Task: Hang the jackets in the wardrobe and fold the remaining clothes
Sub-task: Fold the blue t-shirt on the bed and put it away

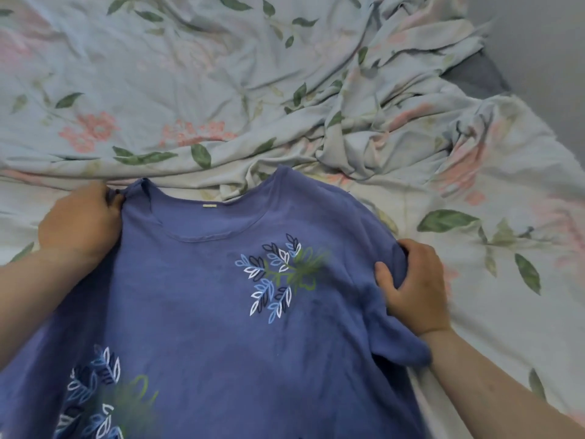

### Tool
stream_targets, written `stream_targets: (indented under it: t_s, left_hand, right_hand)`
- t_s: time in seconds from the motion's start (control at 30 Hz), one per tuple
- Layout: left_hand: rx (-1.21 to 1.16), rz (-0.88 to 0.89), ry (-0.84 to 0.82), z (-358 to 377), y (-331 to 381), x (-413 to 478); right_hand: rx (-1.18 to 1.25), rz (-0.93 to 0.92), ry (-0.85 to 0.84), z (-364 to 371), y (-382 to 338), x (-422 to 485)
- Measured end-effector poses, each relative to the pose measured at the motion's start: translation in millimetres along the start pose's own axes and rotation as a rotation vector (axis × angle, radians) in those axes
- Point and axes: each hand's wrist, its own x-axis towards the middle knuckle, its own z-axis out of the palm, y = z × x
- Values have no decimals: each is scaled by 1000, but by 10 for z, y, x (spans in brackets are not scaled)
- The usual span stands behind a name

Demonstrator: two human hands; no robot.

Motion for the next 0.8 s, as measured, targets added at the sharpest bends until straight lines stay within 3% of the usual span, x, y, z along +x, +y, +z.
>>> stream_targets:
  t_s: [0.07, 0.13, 0.2, 0.27, 0.37, 0.43, 0.53, 0.6, 0.8]
  left_hand:
    - [53, 133, 280, -82, 183, -185]
    - [-46, 472, 489, -106, 626, -565]
    - [-246, 782, 373, -32, 1291, -947]
    - [-334, 929, 111, 114, 1934, -1218]
    - [-289, 827, -148, 354, 2424, -1337]
    - [-205, 786, -133, 563, 2399, -1337]
    - [-133, 816, -102, 673, 2335, -1384]
    - [-131, 821, -105, 654, 2361, -1393]
    - [-140, 810, -140, 603, 2362, -1391]
  right_hand:
    - [45, 10, 17, -21, -4, 6]
    - [93, 21, 25, -29, -3, 7]
    - [147, 37, 55, -59, 8, 9]
    - [233, 83, 92, -122, 17, 27]
    - [501, 329, 118, -268, 58, 129]
    - [624, 475, 60, -392, 75, 156]
    - [404, 362, -175, -496, 82, 39]
    - [237, 272, -226, -516, 78, -29]
    - [112, 154, 4, -393, 43, 84]
